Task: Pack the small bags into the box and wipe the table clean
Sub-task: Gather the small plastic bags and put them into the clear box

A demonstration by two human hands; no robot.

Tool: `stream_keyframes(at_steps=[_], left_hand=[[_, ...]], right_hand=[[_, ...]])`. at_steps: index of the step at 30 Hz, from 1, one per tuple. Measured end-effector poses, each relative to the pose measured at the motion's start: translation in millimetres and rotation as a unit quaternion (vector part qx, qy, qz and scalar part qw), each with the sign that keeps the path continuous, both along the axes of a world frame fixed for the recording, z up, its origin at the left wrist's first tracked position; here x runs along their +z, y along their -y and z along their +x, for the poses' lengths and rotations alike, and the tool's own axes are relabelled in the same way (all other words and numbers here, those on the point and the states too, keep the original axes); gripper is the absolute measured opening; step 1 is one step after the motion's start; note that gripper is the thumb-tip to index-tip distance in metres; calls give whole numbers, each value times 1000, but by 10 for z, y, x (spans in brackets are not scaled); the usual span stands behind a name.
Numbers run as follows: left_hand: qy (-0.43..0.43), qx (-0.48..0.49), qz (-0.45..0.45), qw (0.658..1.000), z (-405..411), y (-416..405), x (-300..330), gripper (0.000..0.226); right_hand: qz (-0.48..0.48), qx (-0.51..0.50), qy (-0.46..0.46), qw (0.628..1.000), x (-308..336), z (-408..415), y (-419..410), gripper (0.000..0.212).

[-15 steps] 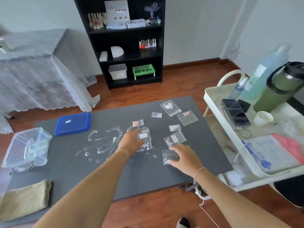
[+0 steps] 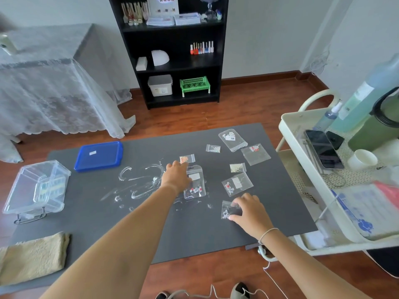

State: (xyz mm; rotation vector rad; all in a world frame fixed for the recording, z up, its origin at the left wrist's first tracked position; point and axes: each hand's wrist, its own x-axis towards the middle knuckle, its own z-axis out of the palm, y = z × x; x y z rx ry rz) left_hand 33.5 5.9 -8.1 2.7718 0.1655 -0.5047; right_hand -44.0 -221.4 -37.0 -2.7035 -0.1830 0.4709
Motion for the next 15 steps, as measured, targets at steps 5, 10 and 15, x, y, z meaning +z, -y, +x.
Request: stream_keyframes(at_steps=[5,10,15], left_hand=[[-6,2,17,1000,22,9,-53,47],[-5,-3,26,1000,47,21,-61,39],[3,4,13,1000,54,54,-69,39]], right_hand=[[62,-18,-15,998,68,1,-3,12],[167,-60,-49,983,186,55,-4,30],[224,-85,-53,970,266,122,17,17]])
